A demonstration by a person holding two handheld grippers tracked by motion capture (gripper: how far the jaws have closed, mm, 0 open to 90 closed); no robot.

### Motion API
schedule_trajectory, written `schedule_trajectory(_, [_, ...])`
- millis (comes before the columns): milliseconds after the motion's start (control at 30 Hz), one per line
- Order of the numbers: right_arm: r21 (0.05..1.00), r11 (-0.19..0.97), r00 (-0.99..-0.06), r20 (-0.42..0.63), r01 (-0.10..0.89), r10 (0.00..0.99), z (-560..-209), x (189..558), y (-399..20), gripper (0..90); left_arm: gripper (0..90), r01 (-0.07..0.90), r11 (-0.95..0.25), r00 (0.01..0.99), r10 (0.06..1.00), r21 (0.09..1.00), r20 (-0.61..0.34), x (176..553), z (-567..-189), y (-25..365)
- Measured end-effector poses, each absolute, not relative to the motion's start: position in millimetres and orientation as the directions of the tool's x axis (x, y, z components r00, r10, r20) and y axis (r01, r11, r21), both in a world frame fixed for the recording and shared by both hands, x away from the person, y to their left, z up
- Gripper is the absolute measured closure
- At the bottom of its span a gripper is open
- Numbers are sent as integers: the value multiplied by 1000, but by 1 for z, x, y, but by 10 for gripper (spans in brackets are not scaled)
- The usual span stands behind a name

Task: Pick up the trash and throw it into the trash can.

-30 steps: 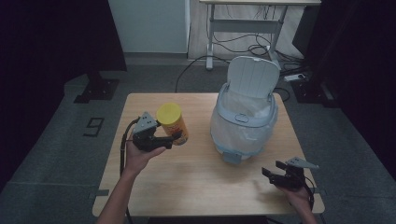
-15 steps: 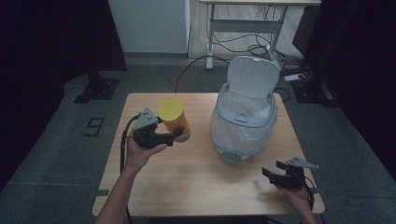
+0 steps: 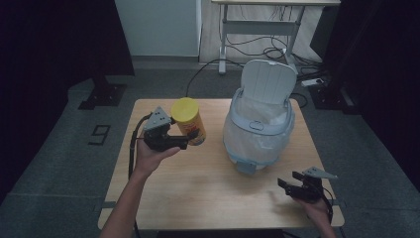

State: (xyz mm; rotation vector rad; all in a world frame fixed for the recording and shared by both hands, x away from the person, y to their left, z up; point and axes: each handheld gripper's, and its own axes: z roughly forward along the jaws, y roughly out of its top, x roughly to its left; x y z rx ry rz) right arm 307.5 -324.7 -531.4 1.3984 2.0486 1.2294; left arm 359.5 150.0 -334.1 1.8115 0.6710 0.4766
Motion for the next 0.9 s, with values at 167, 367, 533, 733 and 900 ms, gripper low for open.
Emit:
schedule_trajectory(167, [817, 134, -442, 159, 560, 883, -532, 308, -323, 215, 243, 210, -248, 765, 644, 946, -1, 363, -328, 146])
schedule_trajectory(367, [817, 131, -440, 161, 562, 883, -532, 308, -324, 215, 244, 201, -247, 775, 632, 948, 0, 367, -318, 142])
schedule_trajectory(533, [816, 132, -440, 161, 563, 883, -532, 308, -324, 215, 244, 196, -250, 784, 621, 948, 1, 370, -311, 138])
schedule_trajectory(733, [817, 129, -438, 163, 563, 884, -532, 308, -325, 215, 244, 191, -252, 793, 609, 949, 1, 373, -306, 131])
schedule_trajectory(900, [817, 126, -437, 164, 563, 884, -532, 308, -326, 216, 244, 188, -249, 800, 600, 950, -1, 377, -302, 125])
